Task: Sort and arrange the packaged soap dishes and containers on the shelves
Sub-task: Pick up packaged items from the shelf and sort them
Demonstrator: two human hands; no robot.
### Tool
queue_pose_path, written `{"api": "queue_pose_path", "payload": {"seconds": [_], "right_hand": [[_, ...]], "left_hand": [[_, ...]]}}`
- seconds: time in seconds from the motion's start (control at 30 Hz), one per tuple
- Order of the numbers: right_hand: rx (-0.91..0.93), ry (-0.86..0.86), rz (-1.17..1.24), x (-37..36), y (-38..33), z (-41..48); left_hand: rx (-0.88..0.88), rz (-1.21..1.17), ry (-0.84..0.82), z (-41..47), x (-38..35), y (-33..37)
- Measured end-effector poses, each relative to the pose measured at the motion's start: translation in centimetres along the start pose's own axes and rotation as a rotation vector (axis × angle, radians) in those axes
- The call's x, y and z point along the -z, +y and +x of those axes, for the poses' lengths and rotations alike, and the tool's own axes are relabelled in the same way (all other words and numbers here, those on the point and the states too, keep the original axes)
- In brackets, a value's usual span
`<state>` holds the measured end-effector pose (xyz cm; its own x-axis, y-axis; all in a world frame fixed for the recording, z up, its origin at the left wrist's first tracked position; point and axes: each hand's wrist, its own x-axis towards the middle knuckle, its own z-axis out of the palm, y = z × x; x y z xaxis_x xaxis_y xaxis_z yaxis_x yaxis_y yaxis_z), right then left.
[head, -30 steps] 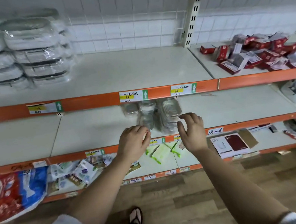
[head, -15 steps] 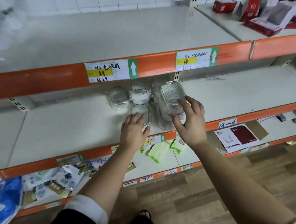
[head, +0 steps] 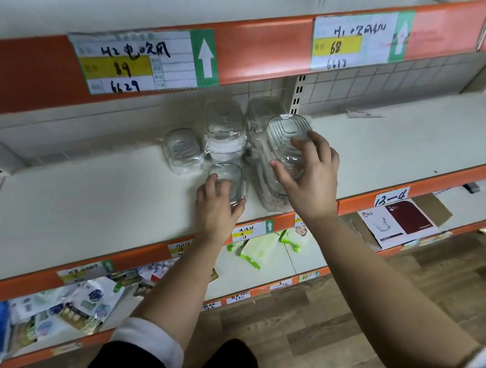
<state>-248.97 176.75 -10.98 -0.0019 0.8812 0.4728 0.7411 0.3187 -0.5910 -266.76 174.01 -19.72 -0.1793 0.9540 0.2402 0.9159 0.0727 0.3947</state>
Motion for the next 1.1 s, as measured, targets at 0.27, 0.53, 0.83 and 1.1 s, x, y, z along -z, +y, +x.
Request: {"api": "queue_pose_path", "payload": {"seconds": [0.27, 0.53, 0.83, 1.1], "right_hand": [[0.006, 0.024, 0.021, 4.0, -1.4, -2.1], [0.016, 0.019, 0.034, 11.0, -5.1, -5.0], [0.076, 0.024, 0.117, 18.6, -9.4, -7.1], [0.197, 0.019, 0.233, 22.6, -14.4, -6.2]], "left_hand": [[-0.082, -0.007, 0.078, -3.7, 4.8, 1.3], [-0.133, -0.021, 0.121, -8.7, 11.7, 4.9], [-0.184, -0.096, 0.188, -13.3, 19.9, 8.2], [-0.229, -0.074, 0.258, -14.8, 27.3, 9.2]]}}
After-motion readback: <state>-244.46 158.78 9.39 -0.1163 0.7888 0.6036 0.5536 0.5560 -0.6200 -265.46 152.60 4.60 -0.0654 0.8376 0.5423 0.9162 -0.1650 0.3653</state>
